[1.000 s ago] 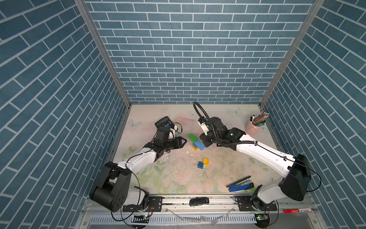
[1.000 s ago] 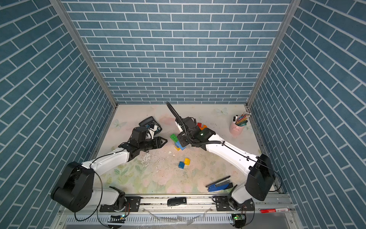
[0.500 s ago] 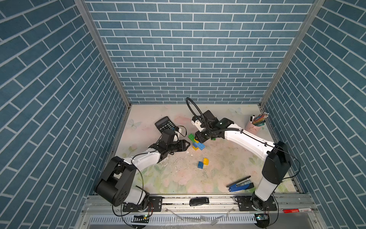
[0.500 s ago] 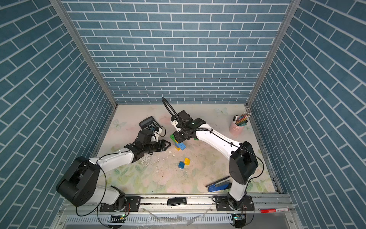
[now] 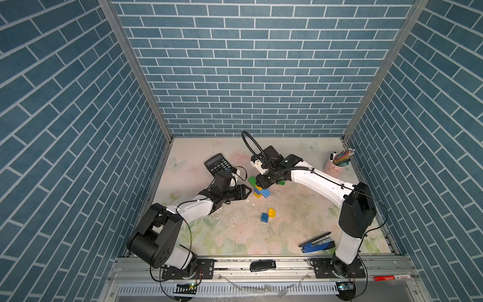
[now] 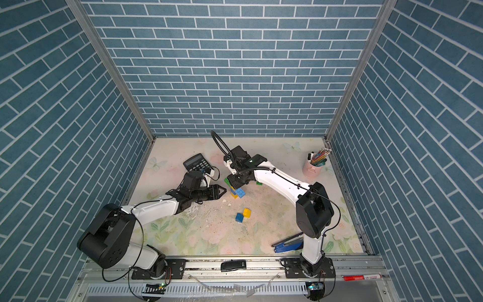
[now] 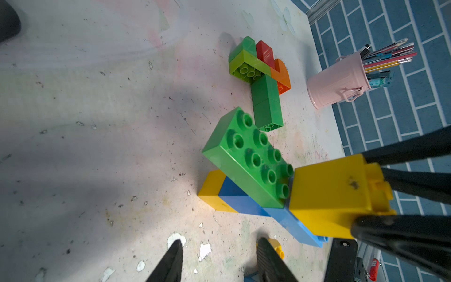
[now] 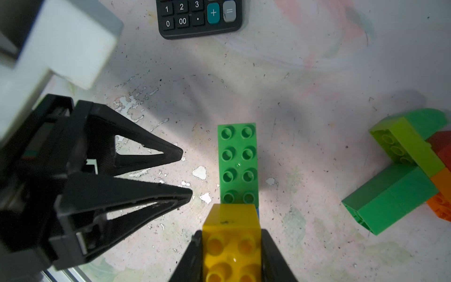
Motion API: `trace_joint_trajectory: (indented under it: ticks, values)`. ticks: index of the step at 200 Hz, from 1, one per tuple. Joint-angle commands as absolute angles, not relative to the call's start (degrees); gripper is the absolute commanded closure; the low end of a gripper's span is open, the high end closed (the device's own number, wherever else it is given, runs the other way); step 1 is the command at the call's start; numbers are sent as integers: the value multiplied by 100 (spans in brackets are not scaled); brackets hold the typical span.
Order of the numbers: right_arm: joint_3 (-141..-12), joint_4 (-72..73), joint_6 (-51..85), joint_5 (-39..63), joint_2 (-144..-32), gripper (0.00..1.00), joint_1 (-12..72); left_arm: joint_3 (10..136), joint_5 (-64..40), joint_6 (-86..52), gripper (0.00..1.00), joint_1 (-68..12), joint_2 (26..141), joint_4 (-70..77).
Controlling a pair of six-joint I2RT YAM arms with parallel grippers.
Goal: Assemble a fork with lego
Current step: Assemble the lego brick with the lego brick.
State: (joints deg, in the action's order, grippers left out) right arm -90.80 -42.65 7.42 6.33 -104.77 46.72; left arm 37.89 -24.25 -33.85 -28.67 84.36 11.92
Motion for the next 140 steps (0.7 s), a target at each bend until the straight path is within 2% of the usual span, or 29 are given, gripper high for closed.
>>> trace_joint_trajectory:
  ticks: [1, 140]
  values:
    - [-9255, -4333, 562, 549, -10604, 100, 4676, 3772, -2428, -3366, 49, -2918, 8506, 1261]
    - [-9083, -4548, 398, 536, -10718, 100, 4730, 3885, -2481, -3398, 49, -2966, 8786, 1342]
